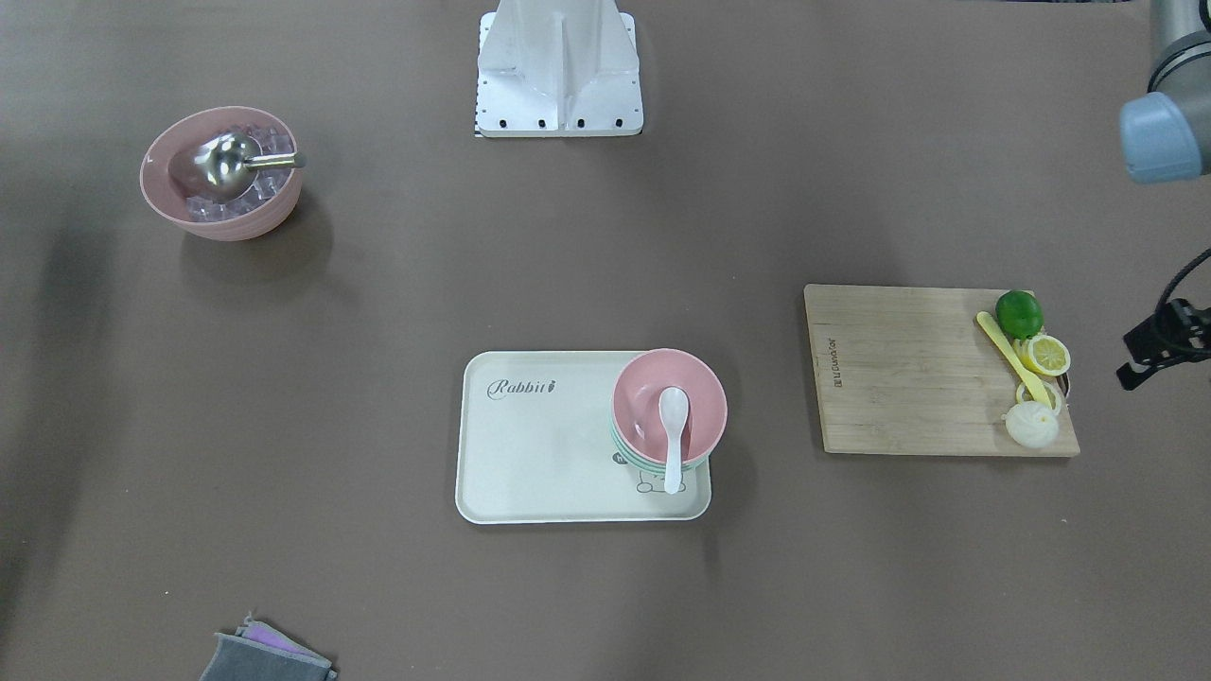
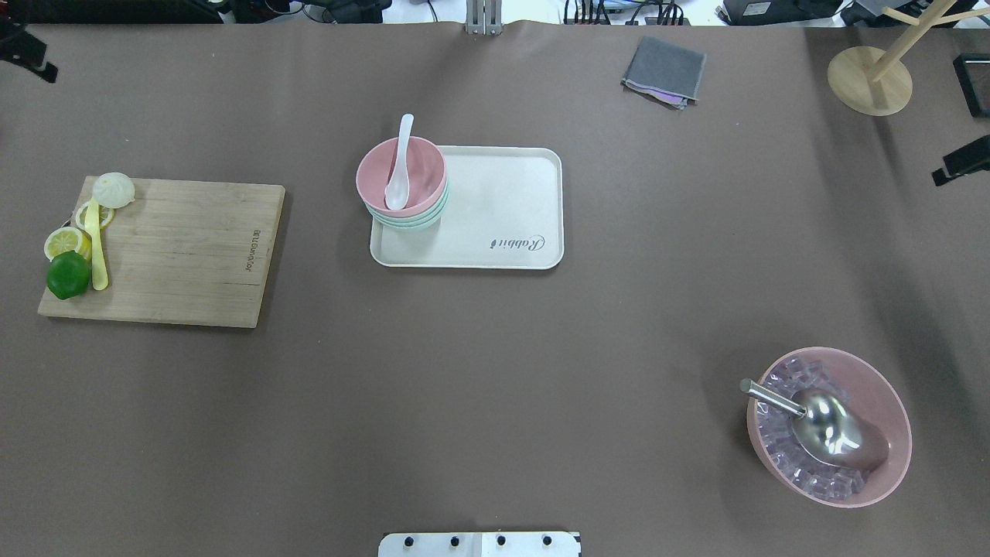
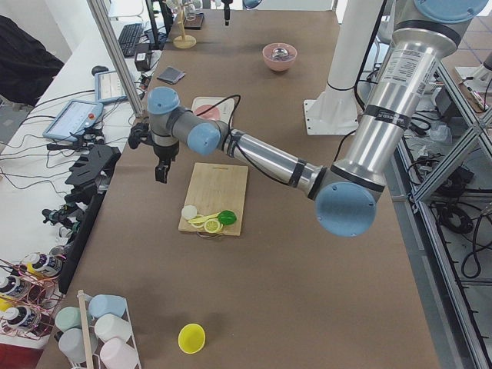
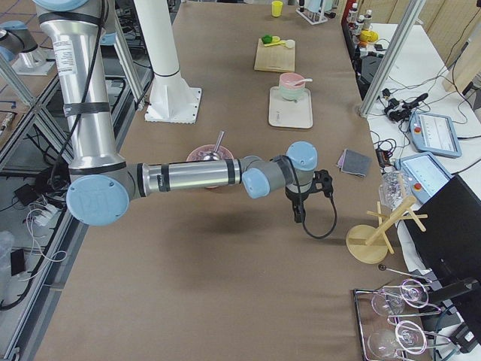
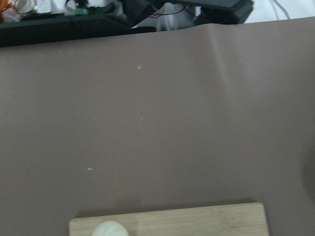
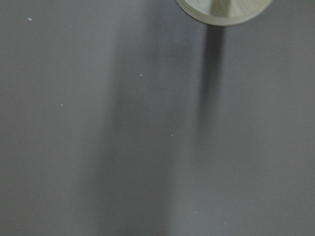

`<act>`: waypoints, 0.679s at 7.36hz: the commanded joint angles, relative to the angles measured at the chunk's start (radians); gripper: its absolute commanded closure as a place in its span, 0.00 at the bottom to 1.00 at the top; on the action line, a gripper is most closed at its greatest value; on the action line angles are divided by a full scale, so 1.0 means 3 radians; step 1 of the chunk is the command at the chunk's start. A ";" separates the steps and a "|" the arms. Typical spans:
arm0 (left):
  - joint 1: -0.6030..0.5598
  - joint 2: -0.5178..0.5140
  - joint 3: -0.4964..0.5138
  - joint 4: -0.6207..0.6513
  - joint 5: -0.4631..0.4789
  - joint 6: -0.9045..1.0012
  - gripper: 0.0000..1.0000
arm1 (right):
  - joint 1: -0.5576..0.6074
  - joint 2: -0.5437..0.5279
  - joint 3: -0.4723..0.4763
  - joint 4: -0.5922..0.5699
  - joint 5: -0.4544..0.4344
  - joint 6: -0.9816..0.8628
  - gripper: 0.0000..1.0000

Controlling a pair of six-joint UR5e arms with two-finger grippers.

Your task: Stack pink bowl on green and place spoon

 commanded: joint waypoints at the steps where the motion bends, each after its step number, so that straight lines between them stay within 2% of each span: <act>1: -0.0136 0.0467 0.0103 -0.0250 0.0085 0.0427 0.01 | 0.0150 -0.0221 -0.0058 0.0008 -0.0085 -0.0114 0.00; 2: -0.0131 0.0458 0.0311 -0.0260 0.0101 0.0438 0.01 | 0.0070 -0.0191 -0.0154 -0.0022 -0.0303 -0.0109 0.00; 3: -0.0131 0.0468 0.0374 -0.0255 0.0106 0.0443 0.01 | 0.0039 -0.0185 -0.0160 -0.0027 -0.0538 -0.0114 0.00; 4: -0.0136 0.0483 0.0405 -0.0250 0.0111 0.0438 0.01 | 0.0043 -0.0190 -0.0161 -0.0043 -0.0530 -0.0129 0.00; 5: -0.0136 0.0514 0.0405 -0.0225 0.0121 0.0438 0.01 | 0.0130 -0.0190 -0.0064 -0.0225 -0.0479 -0.0129 0.00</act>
